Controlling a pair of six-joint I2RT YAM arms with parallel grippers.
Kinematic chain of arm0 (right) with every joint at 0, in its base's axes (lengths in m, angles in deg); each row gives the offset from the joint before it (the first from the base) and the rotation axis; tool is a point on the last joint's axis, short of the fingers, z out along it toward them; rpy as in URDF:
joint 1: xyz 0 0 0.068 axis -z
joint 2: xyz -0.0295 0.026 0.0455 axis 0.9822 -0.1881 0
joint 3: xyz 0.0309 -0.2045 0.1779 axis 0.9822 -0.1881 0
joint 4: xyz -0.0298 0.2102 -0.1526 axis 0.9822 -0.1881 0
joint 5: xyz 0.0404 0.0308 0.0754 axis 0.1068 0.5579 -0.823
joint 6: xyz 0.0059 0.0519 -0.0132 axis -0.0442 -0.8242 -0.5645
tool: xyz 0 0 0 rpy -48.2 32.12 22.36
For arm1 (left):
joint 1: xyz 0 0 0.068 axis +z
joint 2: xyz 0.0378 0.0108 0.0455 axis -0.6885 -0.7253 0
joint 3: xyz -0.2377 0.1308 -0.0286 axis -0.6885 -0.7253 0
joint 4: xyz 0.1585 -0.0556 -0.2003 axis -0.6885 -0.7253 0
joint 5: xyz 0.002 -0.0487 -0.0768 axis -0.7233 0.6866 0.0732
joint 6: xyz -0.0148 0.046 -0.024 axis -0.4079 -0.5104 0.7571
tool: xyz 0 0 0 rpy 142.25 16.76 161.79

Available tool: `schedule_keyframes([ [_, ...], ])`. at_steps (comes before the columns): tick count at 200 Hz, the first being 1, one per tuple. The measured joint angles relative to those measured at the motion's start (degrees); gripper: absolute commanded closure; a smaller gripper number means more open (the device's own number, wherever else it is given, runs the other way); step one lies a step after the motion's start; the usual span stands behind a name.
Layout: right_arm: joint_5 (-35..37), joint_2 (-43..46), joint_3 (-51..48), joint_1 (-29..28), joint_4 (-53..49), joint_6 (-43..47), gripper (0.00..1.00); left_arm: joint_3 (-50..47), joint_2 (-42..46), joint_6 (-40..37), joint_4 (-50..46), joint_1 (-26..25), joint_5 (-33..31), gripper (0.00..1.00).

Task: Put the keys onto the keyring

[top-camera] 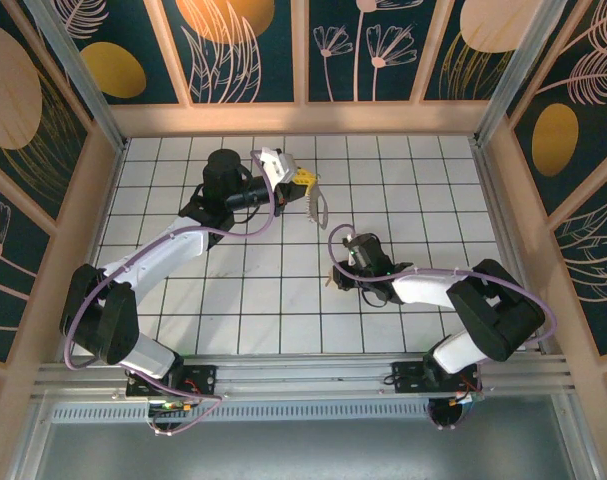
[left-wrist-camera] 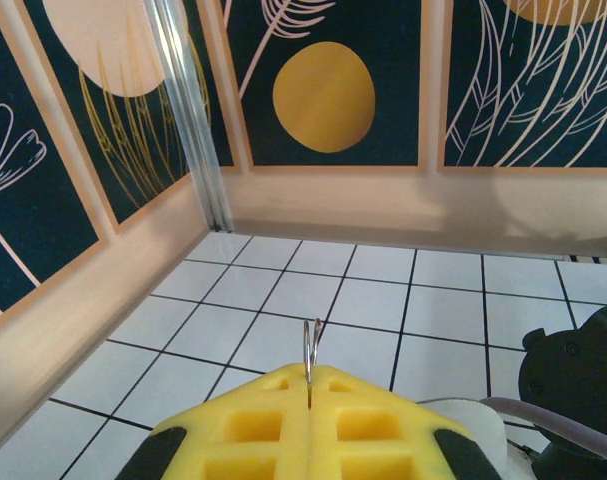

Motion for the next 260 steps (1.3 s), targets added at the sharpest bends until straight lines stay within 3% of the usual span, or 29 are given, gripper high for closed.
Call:
schedule_keyframes([
  [58, 0.42, 0.02, -0.02, -0.02, -0.85, 0.04, 0.86, -0.22, 0.0, 0.02, 0.37, 0.0, 0.0, 1.0],
  [106, 0.52, 0.42, 0.0, -0.04, -0.92, 0.04, 0.93, -0.37, 0.0, 0.04, 1.14, 0.0, 0.0, 1.0],
  [122, 1.11, 0.76, -0.02, -0.04, -1.33, 0.2, 1.0, -0.37, 0.0, 0.04, 1.22, 0.0, 0.02, 1.0],
  [152, 1.68, 2.03, 0.0, -0.04, -2.23, 0.09, 1.0, -0.42, 0.0, 0.22, 1.29, 0.0, 0.02, 1.0],
  [220, 2.99, 10.08, 1.36, 0.39, -5.75, 1.68, 1.0, -0.42, 0.02, 0.26, 1.6, 0.0, 0.04, 1.0],
  [260, 2.29, 16.28, 2.62, 4.17, -6.36, 4.35, 1.0, -0.52, 0.11, 0.26, 1.62, 0.0, 0.2, 1.0],
])
